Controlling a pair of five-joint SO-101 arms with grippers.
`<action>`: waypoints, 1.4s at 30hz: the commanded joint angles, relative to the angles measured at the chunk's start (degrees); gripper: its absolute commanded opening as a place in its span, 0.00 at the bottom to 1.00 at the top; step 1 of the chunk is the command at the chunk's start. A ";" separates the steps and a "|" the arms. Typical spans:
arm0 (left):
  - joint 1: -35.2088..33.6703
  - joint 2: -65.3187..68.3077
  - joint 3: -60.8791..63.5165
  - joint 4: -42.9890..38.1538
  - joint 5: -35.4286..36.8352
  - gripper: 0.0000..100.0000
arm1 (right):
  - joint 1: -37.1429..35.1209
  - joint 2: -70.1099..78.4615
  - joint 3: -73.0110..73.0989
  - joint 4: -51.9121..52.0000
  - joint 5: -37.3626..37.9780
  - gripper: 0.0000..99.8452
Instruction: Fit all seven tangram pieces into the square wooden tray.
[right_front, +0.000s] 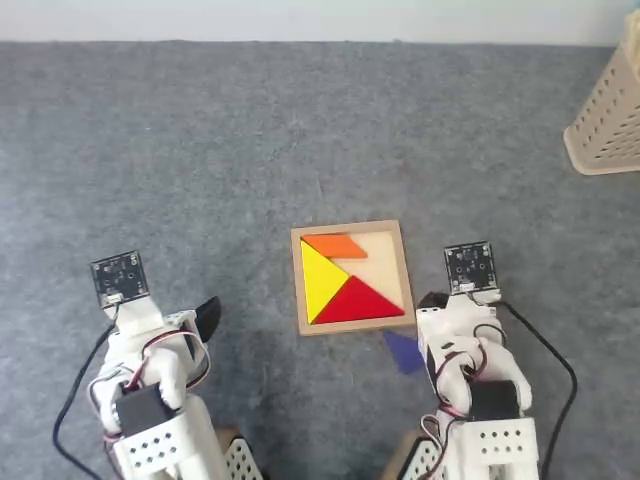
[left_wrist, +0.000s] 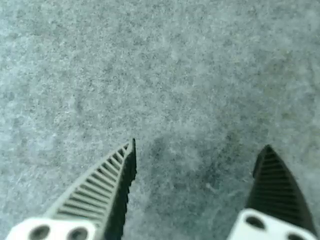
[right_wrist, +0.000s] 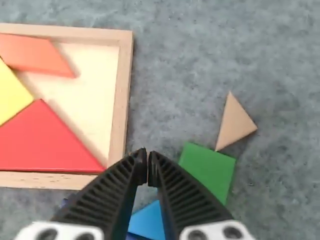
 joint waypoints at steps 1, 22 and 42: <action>0.09 -0.70 -0.75 -0.09 -0.09 0.35 | 0.84 -1.10 0.88 0.40 -0.09 0.01; 0.09 -0.70 -0.75 -0.09 -0.09 0.35 | 0.92 -1.10 0.88 1.27 0.00 0.01; 0.09 -0.70 -0.75 -0.09 -0.09 0.35 | 0.92 -1.10 0.88 1.36 0.00 0.01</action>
